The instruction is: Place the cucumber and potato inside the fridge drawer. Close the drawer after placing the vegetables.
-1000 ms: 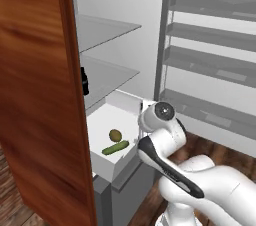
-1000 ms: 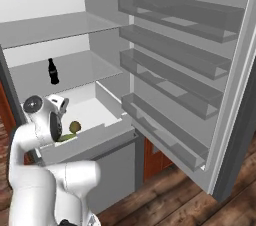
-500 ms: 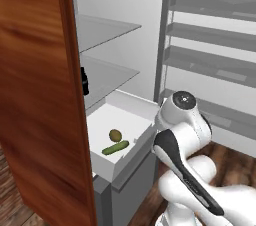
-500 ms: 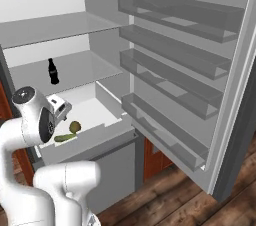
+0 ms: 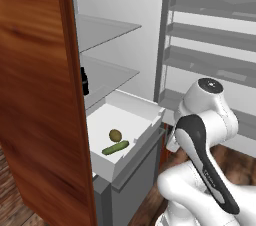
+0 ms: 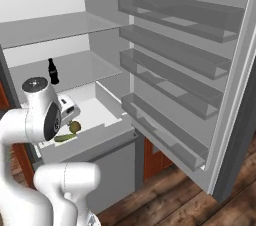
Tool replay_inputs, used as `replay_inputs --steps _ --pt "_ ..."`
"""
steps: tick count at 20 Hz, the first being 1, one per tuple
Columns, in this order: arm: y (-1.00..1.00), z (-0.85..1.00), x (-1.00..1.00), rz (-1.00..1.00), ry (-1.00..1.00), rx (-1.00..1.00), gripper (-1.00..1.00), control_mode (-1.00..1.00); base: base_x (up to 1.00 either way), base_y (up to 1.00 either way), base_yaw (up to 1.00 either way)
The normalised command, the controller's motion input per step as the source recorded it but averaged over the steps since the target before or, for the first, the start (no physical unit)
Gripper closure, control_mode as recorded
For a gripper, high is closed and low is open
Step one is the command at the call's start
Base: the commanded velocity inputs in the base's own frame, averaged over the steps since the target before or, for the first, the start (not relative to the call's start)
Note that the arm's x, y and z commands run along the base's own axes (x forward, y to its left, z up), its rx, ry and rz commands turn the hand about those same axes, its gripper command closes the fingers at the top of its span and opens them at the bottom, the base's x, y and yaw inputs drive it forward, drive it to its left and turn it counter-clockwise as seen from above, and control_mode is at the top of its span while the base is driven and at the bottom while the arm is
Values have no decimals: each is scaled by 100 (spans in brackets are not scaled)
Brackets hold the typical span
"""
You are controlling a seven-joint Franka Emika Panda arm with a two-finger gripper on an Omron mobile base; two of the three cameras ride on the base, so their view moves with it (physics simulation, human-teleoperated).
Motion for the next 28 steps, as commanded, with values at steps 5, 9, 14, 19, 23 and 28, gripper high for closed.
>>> replay_inputs --steps 5,9,14,19,23,28 --pt "-14 -77 13 -5 -1 7 -100 -100 0 0 0" --pt "0 -70 59 -2 -13 1 -100 -100 0 0 0" --pt "-8 -75 32 -1 -14 3 -100 -100 0 0 0" --pt "-14 -73 10 -5 -11 11 -100 -100 0 0 0" --pt "-3 -59 23 -5 -5 14 -100 -100 0 0 0" --pt "12 -39 58 -7 -7 13 -100 -100 0 0 0"
